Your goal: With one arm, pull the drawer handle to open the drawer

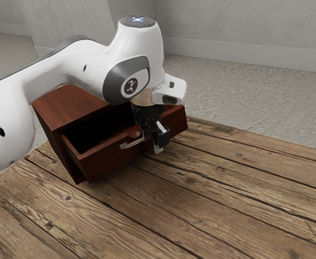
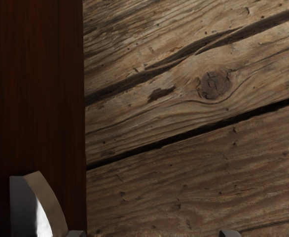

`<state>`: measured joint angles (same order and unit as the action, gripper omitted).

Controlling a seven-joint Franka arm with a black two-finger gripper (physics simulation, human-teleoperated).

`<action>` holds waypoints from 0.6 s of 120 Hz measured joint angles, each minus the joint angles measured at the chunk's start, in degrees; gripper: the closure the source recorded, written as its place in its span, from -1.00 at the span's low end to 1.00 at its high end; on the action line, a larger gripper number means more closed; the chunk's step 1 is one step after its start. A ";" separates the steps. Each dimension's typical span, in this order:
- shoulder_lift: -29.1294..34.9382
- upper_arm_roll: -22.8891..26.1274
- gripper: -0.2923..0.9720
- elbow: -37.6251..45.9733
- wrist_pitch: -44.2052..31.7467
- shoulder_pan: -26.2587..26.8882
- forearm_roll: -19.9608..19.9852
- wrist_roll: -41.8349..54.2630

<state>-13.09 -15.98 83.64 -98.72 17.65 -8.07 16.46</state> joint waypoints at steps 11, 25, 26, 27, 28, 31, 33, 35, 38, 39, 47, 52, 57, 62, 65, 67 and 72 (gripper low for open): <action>0.97 0.38 -0.03 1.11 0.21 1.92 -0.06 -0.35; 2.24 0.68 -0.10 2.54 0.33 2.75 -0.29 -0.84; 2.36 0.72 -0.11 2.67 0.32 2.86 -0.31 -0.88; 2.48 0.76 -0.11 2.82 0.30 2.96 -0.33 -0.92; 2.62 0.80 -0.11 2.97 0.29 3.06 -0.36 -0.96; 3.10 0.65 -0.09 3.60 0.28 3.00 -0.39 -1.08; 3.36 0.68 -0.10 3.88 0.26 3.00 -0.42 -1.16; 3.55 0.75 -0.07 4.05 0.24 3.31 -0.44 -1.23; 3.73 0.92 -0.08 4.14 0.20 3.92 -0.49 -1.32; 3.77 0.99 -0.10 4.10 0.19 4.16 -0.53 -1.34; 4.41 1.29 -0.22 3.59 0.12 5.50 -1.49 -1.50; 5.33 1.35 -0.27 2.94 0.15 5.66 -2.64 -1.59; 6.45 1.34 -0.32 2.40 0.29 5.58 -3.56 -1.64; 7.60 1.26 -0.36 2.13 0.56 5.34 -4.08 -1.59; 8.09 1.13 -0.38 2.04 0.86 5.16 -4.04 -1.39; 8.35 1.07 -0.39 2.01 1.06 4.96 -3.84 -1.23; 9.14 1.03 -0.42 1.98 1.73 4.06 -2.99 -0.60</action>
<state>-3.95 -14.95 85.62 -96.99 21.70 -11.05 15.85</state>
